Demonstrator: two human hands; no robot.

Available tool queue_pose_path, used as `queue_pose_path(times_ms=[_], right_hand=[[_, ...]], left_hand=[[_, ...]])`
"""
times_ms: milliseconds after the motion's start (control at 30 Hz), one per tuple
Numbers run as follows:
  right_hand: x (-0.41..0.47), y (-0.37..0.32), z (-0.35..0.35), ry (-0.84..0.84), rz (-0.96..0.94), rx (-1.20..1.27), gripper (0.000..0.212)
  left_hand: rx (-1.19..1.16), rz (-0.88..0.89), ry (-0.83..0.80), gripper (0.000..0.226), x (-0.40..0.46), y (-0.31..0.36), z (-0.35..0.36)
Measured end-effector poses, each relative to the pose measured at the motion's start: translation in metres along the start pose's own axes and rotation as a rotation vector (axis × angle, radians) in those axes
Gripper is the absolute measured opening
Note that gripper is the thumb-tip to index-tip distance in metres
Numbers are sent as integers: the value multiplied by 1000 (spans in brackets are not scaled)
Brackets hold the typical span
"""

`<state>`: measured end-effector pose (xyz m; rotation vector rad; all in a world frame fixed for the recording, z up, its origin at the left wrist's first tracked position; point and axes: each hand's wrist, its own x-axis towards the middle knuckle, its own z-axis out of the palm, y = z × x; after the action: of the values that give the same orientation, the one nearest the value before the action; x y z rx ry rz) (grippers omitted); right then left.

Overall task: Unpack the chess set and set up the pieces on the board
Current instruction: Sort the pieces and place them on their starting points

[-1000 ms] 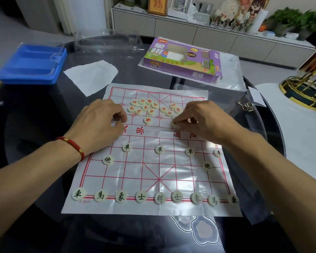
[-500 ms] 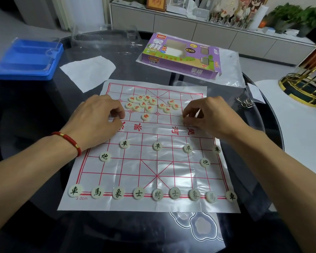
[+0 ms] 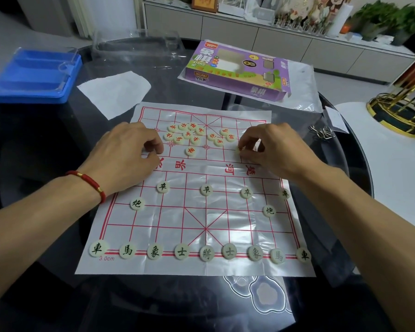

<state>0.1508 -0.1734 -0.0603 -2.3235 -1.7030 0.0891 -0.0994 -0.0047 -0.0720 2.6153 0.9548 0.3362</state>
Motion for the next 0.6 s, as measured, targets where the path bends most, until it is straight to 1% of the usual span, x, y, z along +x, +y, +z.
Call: queue_pose_path(times_ms=[100,267,433,600], right_hand=[[0,-1,0,5,-16,-32,20],[3,-9,1,72,-62,-36,21],[9,-25,10,22,-119,-77,31],[10,-32,12,30,-158,-78,30]], left_hand=[[5,-2,2,16,0,0,0],[4,1,5,16,0,0,1],[6,4,3,16,0,0,1],[1,16,11,14,-1,-1,1]])
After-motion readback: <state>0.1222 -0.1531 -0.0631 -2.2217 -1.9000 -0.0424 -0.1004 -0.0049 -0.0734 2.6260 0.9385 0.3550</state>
